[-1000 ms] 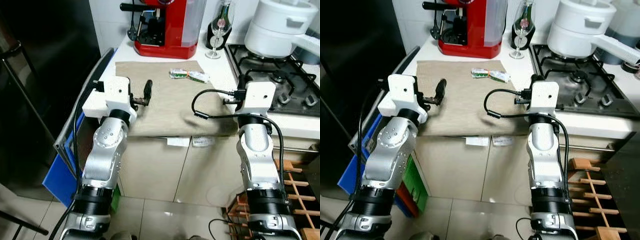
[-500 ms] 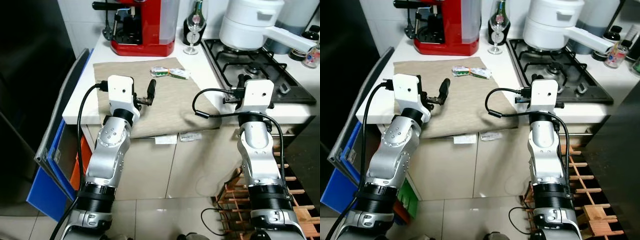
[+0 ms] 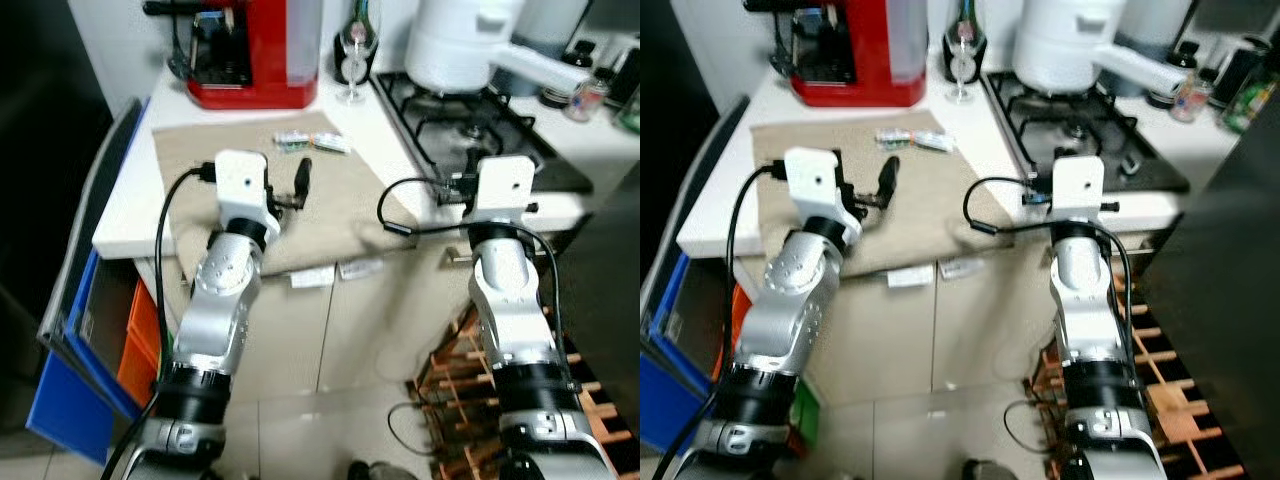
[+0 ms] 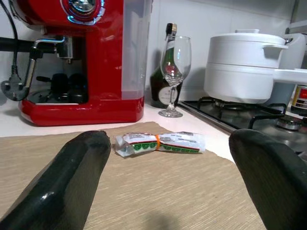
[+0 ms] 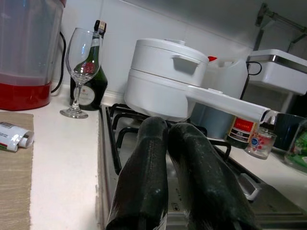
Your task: Restocking fridge
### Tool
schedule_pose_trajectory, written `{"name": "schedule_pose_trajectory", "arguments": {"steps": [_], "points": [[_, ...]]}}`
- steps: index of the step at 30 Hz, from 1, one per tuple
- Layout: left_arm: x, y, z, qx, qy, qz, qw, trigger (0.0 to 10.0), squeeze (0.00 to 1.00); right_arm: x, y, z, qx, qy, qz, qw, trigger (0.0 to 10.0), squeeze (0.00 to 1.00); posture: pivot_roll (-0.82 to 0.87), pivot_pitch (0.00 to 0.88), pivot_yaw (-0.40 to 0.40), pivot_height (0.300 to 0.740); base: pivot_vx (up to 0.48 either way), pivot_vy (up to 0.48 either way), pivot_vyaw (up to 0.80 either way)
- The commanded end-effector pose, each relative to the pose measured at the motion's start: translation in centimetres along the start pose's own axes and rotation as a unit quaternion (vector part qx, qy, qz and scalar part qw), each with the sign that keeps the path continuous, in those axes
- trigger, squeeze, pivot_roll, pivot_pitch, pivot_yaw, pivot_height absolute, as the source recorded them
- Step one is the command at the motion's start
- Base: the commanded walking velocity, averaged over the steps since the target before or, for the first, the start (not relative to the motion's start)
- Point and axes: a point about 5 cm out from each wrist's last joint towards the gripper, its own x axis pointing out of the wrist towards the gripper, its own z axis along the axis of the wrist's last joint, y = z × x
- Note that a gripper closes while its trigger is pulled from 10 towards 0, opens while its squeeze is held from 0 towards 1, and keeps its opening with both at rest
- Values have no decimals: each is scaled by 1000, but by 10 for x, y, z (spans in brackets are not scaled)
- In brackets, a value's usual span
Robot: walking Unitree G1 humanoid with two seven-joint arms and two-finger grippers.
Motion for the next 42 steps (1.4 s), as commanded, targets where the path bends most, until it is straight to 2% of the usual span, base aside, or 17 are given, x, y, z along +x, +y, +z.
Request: {"name": "schedule_pose_trajectory", "arguments": {"steps": [1,6,23,42], "points": [[0,4,-2,-1,7,9,1000,10000,1000,3,1,3,4,-7,0,1000,10000,0,-27,0,-28,740,0,0,0],[1,7,-5,3,18,12,1000,10000,1000,3,4,2,5,-7,3,1000,10000,0,-21,0,-25,740,0,0,0],[4,1,-3,10,8,-6,1000,10000,1000,4,2,0,-2,-8,-4,1000,10000,0,-15,0,-26,740,0,0,0],[5,0,-2,12,5,-10,1000,10000,1000,6,5,0,-4,-9,5,1000,10000,0,-19,0,-31,740,0,0,0]]}}
